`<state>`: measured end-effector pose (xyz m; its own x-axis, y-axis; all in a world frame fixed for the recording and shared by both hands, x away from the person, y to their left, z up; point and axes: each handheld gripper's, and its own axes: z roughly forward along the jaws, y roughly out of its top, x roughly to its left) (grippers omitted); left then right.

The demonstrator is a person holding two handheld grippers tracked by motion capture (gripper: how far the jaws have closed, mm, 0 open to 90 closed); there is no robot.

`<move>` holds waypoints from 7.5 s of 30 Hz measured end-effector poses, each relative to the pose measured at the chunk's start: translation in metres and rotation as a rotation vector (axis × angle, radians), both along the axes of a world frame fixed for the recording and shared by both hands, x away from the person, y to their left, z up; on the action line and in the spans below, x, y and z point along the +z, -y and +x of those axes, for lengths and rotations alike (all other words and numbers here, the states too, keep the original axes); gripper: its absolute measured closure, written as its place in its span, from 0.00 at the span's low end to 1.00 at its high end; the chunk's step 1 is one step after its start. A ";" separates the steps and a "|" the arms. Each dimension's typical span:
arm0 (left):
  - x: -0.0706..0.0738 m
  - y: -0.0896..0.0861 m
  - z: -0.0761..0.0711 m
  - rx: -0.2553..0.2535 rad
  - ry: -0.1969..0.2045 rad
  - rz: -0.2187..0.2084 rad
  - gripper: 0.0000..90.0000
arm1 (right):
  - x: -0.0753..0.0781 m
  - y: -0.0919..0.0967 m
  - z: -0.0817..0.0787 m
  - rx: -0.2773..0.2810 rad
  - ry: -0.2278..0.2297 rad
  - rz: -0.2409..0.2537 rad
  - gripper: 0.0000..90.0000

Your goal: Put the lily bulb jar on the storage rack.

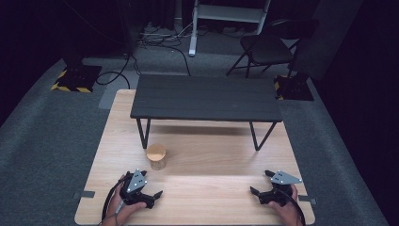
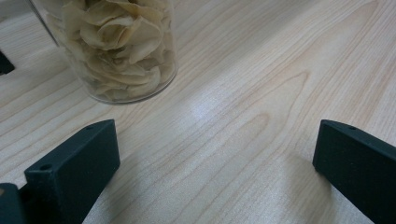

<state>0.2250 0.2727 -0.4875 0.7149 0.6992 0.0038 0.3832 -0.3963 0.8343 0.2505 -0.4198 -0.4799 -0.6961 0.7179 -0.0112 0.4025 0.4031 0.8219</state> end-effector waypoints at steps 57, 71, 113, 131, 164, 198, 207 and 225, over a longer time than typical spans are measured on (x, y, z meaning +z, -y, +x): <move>0.071 0.025 0.082 -0.003 0.018 0.034 0.27 | 0.000 0.000 -0.001 0.000 0.000 0.000 0.00; 0.167 0.041 0.076 -0.109 0.045 0.008 0.27 | 0.000 0.001 -0.001 0.004 0.000 0.000 0.00; 0.277 0.173 0.227 -0.187 0.124 -0.024 0.27 | 0.000 0.002 -0.002 0.007 -0.002 0.001 0.00; 0.243 0.187 0.263 -0.173 0.089 -0.060 0.27 | 0.000 0.003 -0.001 0.023 0.001 0.000 0.00; 0.230 0.067 0.089 -0.066 0.204 -0.104 0.00 | 0.000 0.003 -0.001 0.022 -0.001 0.001 0.00; 0.037 0.031 -0.001 0.046 0.083 0.010 0.01 | 0.000 0.003 0.000 0.023 -0.001 0.001 0.00; 0.017 0.040 -0.003 0.058 0.047 0.066 0.01 | 0.000 0.003 0.000 0.023 0.000 0.000 0.00; 0.002 0.032 0.003 0.072 -0.005 0.007 0.01 | 0.000 0.003 -0.001 0.022 0.000 0.000 0.00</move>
